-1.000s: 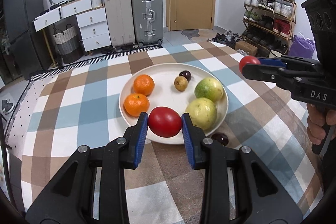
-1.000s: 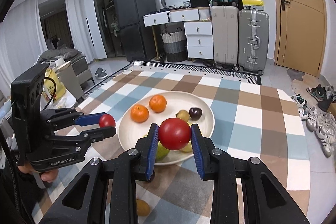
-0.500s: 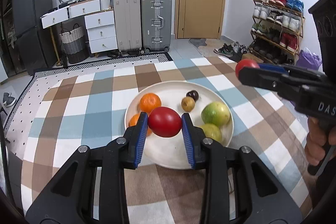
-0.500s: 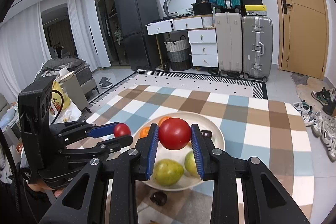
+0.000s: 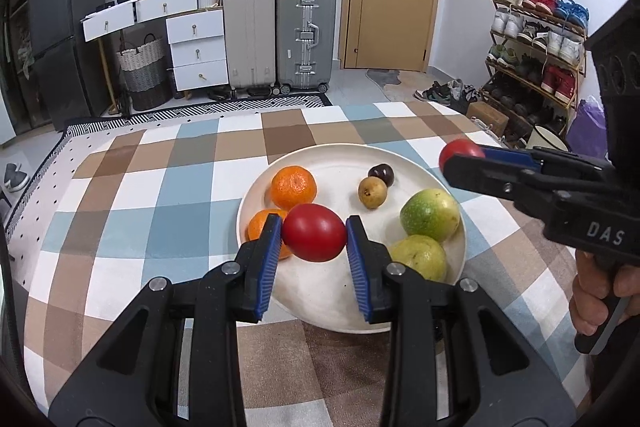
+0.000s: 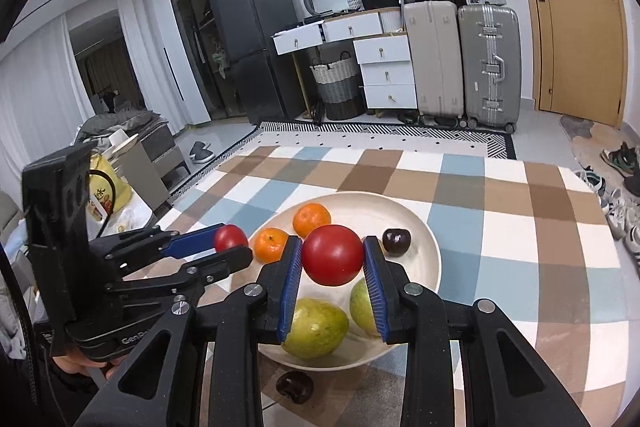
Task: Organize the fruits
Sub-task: 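Carry both red tomatoes into the white plate while both tools open to release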
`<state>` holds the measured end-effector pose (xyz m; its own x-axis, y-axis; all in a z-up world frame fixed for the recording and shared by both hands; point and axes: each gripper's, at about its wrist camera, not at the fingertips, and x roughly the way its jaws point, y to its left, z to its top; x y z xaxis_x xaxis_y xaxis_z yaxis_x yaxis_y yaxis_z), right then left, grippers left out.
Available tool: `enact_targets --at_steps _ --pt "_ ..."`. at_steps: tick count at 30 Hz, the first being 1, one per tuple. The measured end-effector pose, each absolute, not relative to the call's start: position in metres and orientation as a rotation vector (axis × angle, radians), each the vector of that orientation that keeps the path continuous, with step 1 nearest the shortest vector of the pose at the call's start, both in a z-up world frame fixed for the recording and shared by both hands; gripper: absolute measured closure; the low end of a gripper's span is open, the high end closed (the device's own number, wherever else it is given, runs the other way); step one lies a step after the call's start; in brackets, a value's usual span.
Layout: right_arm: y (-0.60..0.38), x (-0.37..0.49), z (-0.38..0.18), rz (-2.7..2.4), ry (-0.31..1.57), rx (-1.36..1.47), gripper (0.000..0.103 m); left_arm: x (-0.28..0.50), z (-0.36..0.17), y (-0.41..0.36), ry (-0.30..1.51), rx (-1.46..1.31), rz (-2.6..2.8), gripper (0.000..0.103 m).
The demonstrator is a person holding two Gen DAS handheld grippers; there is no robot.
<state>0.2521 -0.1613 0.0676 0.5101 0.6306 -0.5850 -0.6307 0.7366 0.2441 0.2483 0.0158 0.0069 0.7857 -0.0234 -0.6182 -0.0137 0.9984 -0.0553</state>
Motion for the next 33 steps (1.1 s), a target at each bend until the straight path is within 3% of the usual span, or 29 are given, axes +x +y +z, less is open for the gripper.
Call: enact_targets --at_steps 24,28,33 --pt "-0.14 0.262 0.037 0.703 0.747 0.017 0.071 0.264 -0.023 0.017 0.704 -0.067 -0.018 0.073" --pt "-0.143 0.261 0.04 0.697 0.74 0.022 0.061 0.263 -0.022 0.016 0.701 -0.066 -0.021 0.073" --pt "-0.148 0.259 0.044 0.694 0.719 0.03 0.057 0.262 -0.021 0.016 0.694 -0.07 -0.019 0.073"
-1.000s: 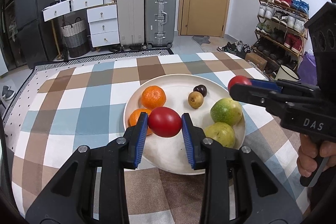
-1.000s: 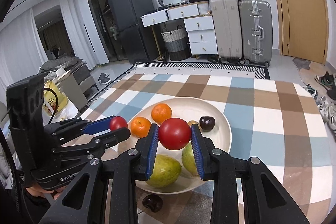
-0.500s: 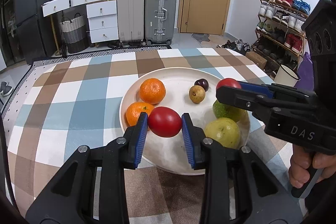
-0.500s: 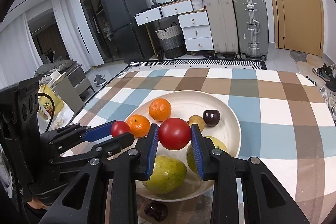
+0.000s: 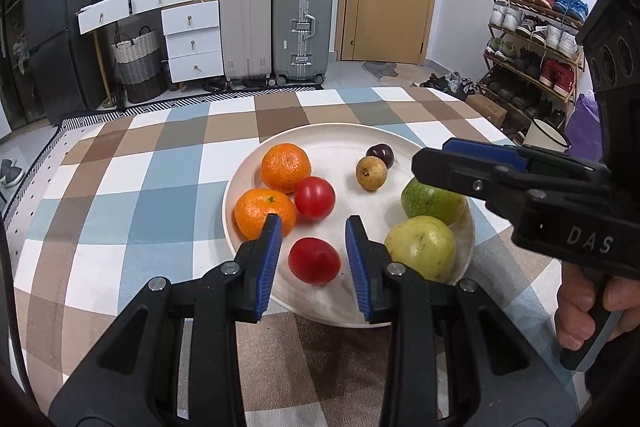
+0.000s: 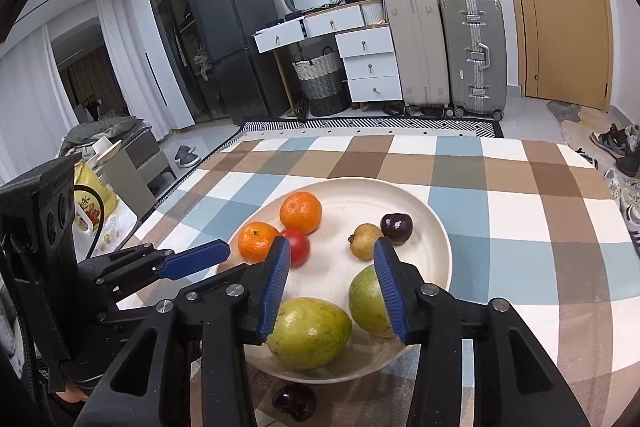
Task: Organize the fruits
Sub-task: 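Carry both red tomatoes into the white plate while both tools open to release, then pull both open tools back from the plate toward the cherry and brown fruit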
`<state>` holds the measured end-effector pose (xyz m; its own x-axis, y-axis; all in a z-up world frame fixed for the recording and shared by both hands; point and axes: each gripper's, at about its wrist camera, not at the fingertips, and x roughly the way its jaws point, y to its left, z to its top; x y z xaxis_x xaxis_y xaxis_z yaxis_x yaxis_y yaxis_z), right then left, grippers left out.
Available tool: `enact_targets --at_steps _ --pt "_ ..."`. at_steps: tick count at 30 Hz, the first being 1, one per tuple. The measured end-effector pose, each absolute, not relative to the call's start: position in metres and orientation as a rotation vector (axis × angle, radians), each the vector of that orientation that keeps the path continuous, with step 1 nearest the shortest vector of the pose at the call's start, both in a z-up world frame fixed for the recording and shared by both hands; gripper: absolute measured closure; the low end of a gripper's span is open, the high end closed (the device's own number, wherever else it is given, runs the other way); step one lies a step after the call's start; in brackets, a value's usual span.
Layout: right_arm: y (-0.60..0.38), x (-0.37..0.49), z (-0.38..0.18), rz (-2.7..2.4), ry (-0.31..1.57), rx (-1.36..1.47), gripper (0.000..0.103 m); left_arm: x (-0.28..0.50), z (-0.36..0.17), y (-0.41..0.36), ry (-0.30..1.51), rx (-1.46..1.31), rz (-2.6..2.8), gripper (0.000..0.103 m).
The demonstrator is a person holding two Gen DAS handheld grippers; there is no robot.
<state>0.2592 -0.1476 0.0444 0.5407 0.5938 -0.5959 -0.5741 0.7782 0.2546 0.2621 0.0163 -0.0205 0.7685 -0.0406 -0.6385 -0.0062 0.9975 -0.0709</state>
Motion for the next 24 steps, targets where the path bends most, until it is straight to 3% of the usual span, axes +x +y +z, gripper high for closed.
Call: enact_targets --at_steps 3,5,7,12,18,24 --pt "-0.15 0.259 0.047 0.684 0.711 0.031 0.053 0.265 -0.022 0.018 0.712 -0.076 -0.017 0.071" --pt "-0.152 0.26 0.048 0.681 0.71 0.035 0.044 0.264 -0.021 0.019 0.714 -0.076 -0.012 0.065" --pt "-0.154 0.26 0.048 0.681 0.709 0.045 0.034 0.262 -0.02 0.02 0.712 -0.079 -0.004 0.05" --pt "-0.159 0.259 0.052 0.674 0.697 0.055 0.02 0.256 -0.011 0.023 0.681 -0.094 0.009 0.019" --pt "-0.165 0.256 0.06 0.675 0.69 0.075 0.003 0.248 -0.001 0.025 0.657 -0.112 0.01 0.001" --pt "-0.168 0.244 0.068 0.675 0.686 0.022 0.001 0.232 0.004 0.024 0.663 -0.104 0.012 0.001"
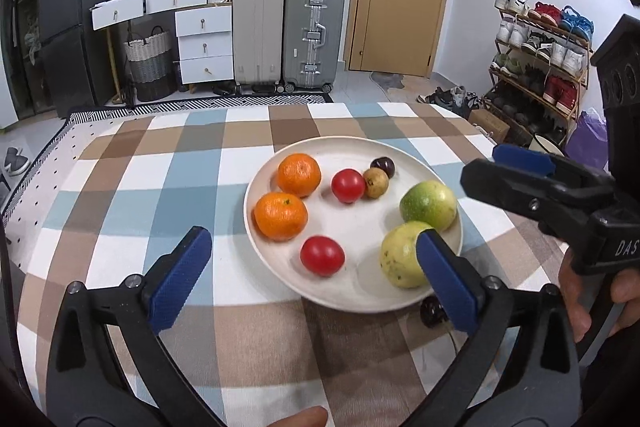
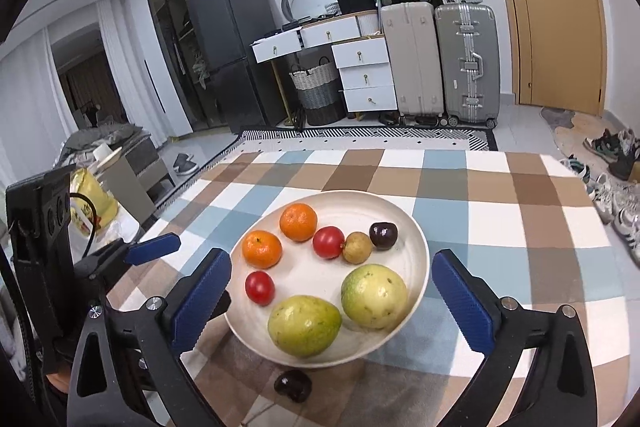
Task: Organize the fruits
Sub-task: 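Pull both open tools back from the plate toward the cherry and brown fruit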
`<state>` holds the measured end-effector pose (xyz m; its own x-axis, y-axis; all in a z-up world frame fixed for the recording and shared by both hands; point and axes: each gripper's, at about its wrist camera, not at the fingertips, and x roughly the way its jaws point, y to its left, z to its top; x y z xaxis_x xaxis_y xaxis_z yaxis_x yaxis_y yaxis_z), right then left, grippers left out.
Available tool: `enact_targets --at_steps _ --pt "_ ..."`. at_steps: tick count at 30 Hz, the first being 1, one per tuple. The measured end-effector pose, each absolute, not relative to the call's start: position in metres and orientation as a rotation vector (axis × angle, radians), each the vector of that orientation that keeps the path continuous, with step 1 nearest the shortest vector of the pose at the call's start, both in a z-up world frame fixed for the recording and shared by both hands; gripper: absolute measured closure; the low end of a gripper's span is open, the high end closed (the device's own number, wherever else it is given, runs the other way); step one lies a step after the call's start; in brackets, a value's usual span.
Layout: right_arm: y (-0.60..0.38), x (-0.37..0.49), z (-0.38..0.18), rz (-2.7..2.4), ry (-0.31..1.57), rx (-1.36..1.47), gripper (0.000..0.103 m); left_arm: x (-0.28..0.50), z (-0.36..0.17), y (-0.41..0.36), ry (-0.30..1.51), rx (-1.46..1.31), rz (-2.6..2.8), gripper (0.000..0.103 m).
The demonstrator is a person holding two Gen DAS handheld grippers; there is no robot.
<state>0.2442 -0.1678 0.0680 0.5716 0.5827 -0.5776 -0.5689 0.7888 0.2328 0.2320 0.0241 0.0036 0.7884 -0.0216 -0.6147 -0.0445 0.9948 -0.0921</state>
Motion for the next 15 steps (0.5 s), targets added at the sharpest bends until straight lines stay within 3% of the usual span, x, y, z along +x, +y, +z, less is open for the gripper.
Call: enact_targets --at_steps 15 --pt "-0.199 0.195 0.064 0.634 0.772 -0.081 0.001 0.167 0.003 0.003 0.686 -0.041 0.001 0.001"
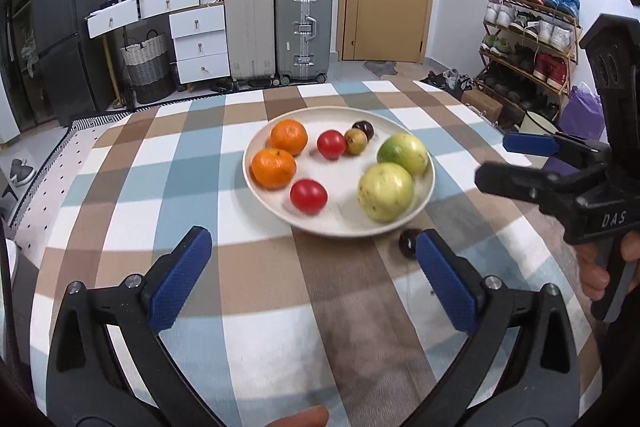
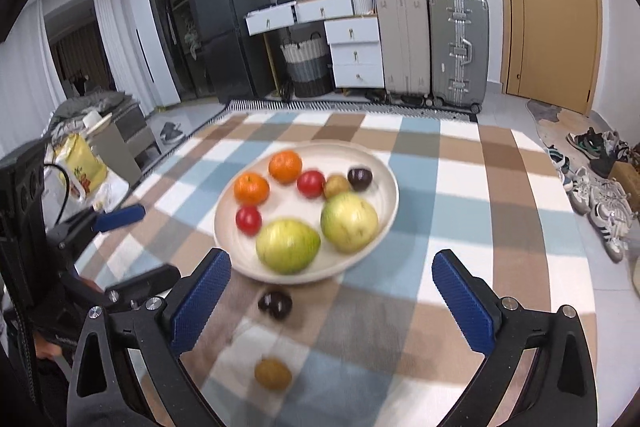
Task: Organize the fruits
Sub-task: 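Pull both open tools back from the plate toward the cherry and brown fruit, then grasp the small brown round fruit with the right tool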
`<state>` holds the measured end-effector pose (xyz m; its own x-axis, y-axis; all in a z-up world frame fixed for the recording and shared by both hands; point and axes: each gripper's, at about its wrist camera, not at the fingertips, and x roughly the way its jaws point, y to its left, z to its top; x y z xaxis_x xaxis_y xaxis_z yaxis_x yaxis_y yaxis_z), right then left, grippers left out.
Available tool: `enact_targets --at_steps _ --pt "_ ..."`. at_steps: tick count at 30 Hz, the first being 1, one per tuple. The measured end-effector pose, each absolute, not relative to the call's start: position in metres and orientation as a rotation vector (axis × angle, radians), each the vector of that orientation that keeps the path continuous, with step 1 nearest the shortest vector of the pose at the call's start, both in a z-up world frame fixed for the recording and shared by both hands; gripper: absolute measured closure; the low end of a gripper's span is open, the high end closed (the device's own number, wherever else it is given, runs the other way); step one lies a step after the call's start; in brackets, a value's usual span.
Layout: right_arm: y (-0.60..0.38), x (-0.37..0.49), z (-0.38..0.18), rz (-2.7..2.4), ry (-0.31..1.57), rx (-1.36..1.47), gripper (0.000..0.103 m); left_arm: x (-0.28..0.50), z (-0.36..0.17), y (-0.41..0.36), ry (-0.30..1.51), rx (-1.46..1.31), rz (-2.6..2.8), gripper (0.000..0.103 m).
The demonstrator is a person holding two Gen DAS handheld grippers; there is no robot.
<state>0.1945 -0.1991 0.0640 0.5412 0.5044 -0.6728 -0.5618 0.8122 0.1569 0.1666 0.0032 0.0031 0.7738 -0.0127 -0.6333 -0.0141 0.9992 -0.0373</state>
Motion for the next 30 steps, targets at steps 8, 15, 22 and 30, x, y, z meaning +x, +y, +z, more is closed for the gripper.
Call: enact_targets --at_steps 8,15,22,30 --pt "-0.211 0.165 0.041 0.649 0.836 -0.134 0.001 0.14 -0.008 -0.008 0.72 -0.068 -0.027 0.001" --pt "-0.211 0.158 0.028 0.754 0.847 -0.107 0.001 0.139 -0.019 -0.02 0.736 -0.051 -0.049 0.001" --pt "-0.2 0.158 0.013 0.764 0.885 -0.183 0.016 0.144 -0.031 -0.025 0.768 -0.05 -0.053 0.001" --pt "-0.191 0.156 -0.002 0.782 0.936 -0.228 0.02 0.148 -0.035 -0.02 0.784 -0.078 -0.062 0.001"
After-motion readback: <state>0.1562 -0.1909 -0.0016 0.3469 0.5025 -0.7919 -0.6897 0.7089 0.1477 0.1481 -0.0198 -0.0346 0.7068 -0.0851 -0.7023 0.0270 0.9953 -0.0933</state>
